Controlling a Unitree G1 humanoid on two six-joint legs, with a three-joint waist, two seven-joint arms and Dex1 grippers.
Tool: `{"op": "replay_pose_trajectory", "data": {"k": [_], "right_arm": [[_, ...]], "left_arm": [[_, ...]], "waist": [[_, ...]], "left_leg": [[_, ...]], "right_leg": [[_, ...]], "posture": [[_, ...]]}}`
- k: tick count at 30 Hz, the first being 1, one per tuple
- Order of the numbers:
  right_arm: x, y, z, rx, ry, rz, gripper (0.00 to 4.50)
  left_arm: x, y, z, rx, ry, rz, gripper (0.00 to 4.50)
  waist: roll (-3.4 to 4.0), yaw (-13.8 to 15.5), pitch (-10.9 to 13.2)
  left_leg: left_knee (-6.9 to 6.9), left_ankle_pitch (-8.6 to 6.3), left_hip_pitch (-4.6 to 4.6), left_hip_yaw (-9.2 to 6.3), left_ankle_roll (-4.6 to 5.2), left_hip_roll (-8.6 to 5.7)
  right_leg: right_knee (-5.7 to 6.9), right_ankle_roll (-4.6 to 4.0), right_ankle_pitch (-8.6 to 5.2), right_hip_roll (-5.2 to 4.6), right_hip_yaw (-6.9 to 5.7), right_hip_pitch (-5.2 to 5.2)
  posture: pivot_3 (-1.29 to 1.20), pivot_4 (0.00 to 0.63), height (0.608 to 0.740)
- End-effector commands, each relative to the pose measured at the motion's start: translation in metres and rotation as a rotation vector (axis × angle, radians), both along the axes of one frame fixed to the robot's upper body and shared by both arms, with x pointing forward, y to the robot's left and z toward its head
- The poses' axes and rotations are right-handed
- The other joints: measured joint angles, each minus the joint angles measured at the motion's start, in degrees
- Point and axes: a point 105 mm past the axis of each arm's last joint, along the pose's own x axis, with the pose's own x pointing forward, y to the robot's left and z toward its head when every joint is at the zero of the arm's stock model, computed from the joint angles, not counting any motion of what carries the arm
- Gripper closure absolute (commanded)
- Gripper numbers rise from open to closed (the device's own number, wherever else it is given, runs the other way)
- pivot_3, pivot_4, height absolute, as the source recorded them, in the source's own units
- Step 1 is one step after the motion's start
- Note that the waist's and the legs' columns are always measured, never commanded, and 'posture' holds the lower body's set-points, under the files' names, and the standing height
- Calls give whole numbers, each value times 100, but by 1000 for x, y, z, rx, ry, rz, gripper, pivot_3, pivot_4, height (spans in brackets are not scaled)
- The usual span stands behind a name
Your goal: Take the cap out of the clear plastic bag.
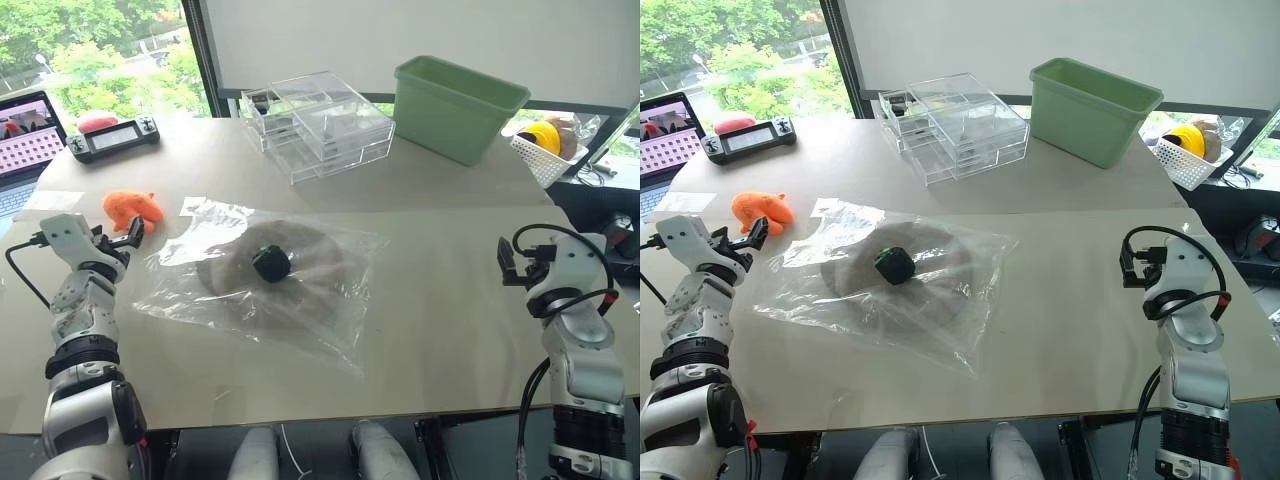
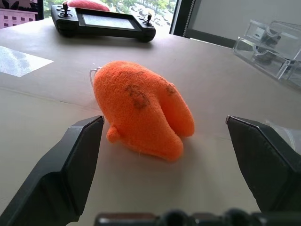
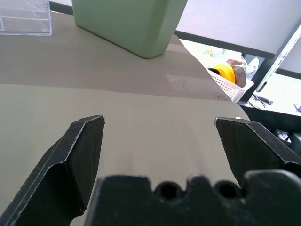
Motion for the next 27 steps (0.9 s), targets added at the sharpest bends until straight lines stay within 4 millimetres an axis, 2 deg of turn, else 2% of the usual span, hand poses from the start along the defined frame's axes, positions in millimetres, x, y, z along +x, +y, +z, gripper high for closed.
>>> {"op": "replay_pose_trajectory", "data": {"k": [1,3,5,9,10,13,14,17,20,27], "right_arm": [[-5,12,22,8,-52,118,0],[-14,48,41,64,-39,391,0],[-26,72,52,87,-2,576,0],[-54,117,71,156,93,920,0],[-58,122,72,157,111,963,0],[-87,156,79,178,175,1241,0],[-91,163,81,190,185,1293,0],[-80,173,81,178,181,1286,0],[-68,181,73,157,206,1269,0],[-80,205,40,-76,347,1397,0]], "left_arm": [[1,-18,42,95,-127,-123,21],[-4,-63,74,197,-201,-383,21],[-15,-88,84,222,-206,-564,21],[-45,-118,92,214,-119,-867,21],[-50,-121,93,211,-102,-902,21],[-80,-134,92,206,0,-1122,21],[-84,-134,90,216,33,-1149,21],[-78,-131,73,290,119,-1129,21],[-75,-146,59,357,151,-1170,21],[-57,-169,44,430,109,-1169,21]], "waist": [[0,0,0],[0,-3,1],[3,1,3],[4,-90,2],[4,-117,3],[3,-158,4],[2,-165,4],[3,-142,5],[2,-89,5],[1,14,6]], "left_leg": [[0,0,0,0,0,0],[-1,0,-10,0,0,0],[5,1,-48,-4,-2,1],[6,3,-34,-2,-5,4],[1,3,-27,-2,-5,4],[2,3,-21,0,-5,5],[2,3,-21,2,-5,5],[2,3,-15,4,-5,6],[3,4,-12,2,-4,5],[7,3,-59,-2,-4,5]], "right_leg": [[0,0,0,0,0,0],[-1,0,0,0,2,-9],[7,-3,2,0,1,-38],[9,-3,2,2,3,-28],[8,-2,1,2,3,-24],[6,17,-12,3,5,-22],[6,28,-18,3,8,-23],[6,31,-22,5,8,-22],[3,33,-24,5,6,-18],[-2,-3,-3,5,-1,-53]], "posture": [[0,150,735],[0,150,735],[0,150,735],[0,150,735],[0,150,735],[0,150,735],[0,150,735],[0,150,735],[0,150,735],[0,150,735]]}}
